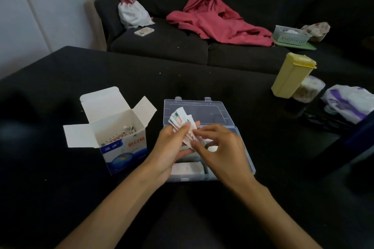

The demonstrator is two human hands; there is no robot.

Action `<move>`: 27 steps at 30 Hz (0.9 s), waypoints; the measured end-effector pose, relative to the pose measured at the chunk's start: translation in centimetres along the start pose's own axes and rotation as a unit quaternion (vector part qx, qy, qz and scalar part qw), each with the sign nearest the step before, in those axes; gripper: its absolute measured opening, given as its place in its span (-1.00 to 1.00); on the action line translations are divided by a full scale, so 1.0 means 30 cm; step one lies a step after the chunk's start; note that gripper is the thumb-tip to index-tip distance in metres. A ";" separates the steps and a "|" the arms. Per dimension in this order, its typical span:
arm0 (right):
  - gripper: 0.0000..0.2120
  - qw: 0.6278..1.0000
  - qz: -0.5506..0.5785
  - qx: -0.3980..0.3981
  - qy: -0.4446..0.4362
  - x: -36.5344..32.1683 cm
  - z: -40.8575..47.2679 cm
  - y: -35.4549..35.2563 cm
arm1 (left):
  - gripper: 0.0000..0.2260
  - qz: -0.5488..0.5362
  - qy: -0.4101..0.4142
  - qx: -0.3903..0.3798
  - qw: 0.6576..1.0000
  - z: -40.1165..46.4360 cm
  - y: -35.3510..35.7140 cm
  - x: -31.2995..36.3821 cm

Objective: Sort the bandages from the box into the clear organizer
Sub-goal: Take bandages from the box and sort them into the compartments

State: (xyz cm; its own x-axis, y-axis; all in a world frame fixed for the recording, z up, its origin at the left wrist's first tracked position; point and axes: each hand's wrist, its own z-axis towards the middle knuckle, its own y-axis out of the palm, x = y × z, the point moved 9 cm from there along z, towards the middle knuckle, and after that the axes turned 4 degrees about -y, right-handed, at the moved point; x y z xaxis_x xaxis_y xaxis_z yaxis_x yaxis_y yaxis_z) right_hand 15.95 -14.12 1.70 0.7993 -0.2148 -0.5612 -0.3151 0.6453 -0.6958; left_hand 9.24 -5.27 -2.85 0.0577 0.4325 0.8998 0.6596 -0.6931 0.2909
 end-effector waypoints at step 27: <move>-0.88 0.941 0.297 0.039 0.155 0.125 -0.016 -0.135 | -0.88 -0.036 -0.007 0.020 0.999 0.031 -0.013 -0.018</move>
State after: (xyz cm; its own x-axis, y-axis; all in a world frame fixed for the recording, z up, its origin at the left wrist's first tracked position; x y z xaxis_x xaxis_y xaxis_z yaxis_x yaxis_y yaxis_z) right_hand 19.96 -17.90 2.21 0.3018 0.0047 -0.9534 -0.6106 0.7689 -0.1895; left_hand 9.65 -4.71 -3.75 0.0195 0.4889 0.8721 0.6919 -0.6363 0.3412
